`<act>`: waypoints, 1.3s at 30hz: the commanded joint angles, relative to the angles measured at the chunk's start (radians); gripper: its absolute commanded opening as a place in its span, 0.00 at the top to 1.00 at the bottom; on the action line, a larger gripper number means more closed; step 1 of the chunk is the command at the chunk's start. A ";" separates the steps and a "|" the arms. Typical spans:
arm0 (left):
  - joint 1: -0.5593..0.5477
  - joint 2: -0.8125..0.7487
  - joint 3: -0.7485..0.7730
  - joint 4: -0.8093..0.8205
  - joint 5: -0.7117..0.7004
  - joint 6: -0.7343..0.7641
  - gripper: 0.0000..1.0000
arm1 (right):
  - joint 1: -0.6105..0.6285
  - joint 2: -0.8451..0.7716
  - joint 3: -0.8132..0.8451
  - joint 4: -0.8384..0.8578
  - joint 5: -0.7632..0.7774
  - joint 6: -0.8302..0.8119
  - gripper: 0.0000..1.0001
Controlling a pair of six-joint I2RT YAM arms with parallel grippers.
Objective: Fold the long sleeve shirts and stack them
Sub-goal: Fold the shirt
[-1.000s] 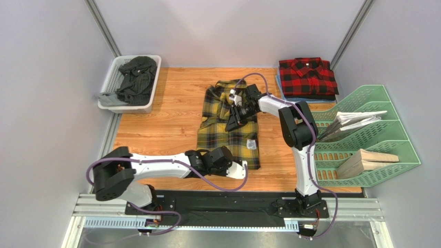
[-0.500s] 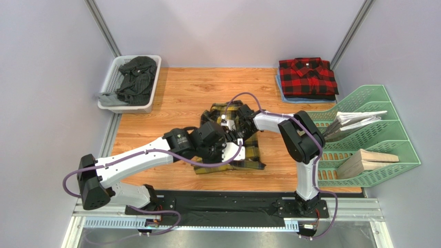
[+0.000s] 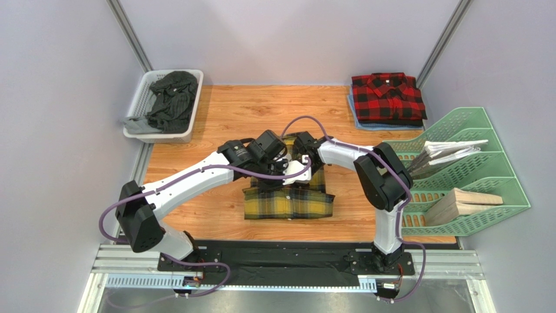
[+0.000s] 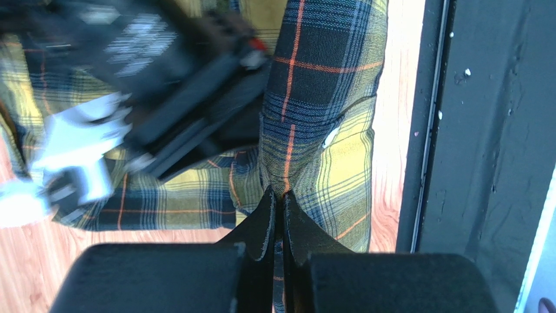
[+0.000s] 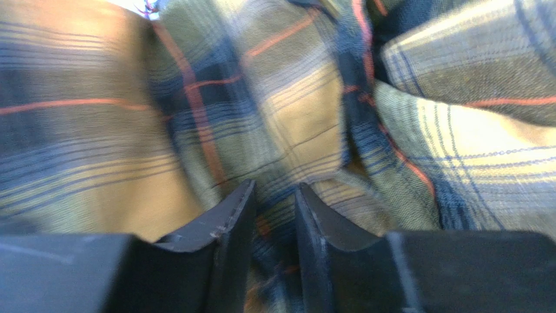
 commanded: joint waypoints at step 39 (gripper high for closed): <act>0.425 0.566 0.695 -0.053 0.196 0.240 0.48 | -0.353 0.454 1.056 -0.380 0.184 -0.107 0.37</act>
